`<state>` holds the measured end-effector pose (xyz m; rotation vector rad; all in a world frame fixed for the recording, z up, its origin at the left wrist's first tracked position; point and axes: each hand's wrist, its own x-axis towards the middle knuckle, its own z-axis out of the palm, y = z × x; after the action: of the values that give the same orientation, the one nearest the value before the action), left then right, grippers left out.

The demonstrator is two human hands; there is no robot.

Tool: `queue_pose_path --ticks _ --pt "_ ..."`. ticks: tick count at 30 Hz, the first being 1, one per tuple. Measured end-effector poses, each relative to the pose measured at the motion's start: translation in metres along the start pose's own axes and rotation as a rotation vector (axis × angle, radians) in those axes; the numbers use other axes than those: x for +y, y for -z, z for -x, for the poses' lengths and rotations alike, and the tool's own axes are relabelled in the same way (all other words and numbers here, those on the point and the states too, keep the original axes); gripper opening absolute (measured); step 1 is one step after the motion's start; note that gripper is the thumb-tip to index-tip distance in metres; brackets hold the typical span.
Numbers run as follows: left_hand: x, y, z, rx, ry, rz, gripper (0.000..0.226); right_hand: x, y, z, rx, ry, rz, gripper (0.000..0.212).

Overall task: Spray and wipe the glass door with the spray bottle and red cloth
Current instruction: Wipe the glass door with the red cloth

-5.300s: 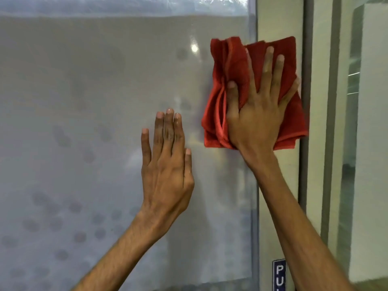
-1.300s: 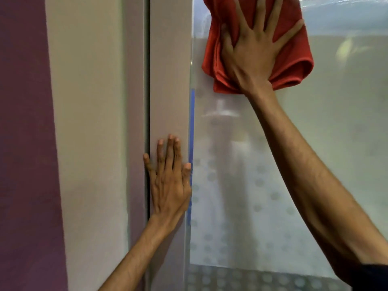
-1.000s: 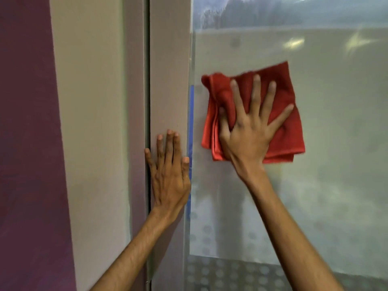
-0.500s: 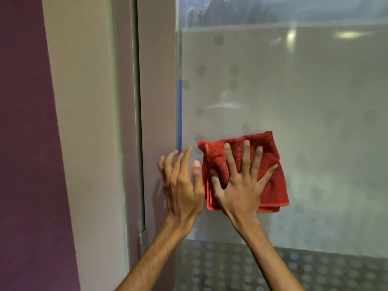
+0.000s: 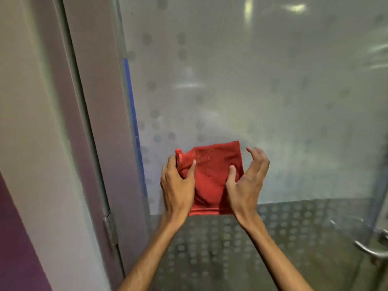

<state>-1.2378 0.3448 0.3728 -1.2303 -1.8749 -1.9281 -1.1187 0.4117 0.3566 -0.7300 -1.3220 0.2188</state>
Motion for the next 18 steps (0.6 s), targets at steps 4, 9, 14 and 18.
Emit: queue_pose_path --ticks 4,9,14,18 --pt "-0.007 -0.021 0.024 -0.022 -0.062 0.109 0.017 0.041 0.025 0.013 -0.008 -0.130 0.142 0.066" --pt "-0.010 -0.043 0.051 -0.077 -0.071 0.282 0.025 0.069 0.060 0.034 -0.136 -0.373 0.138 0.056" --pt "-0.014 -0.077 0.080 -0.241 0.125 0.523 0.051 0.082 0.094 0.042 -0.434 -0.822 -0.263 0.042" --pt "-0.007 -0.104 0.109 -0.342 0.140 0.551 0.028 0.091 0.132 0.053 -0.438 -1.000 -0.391 0.036"
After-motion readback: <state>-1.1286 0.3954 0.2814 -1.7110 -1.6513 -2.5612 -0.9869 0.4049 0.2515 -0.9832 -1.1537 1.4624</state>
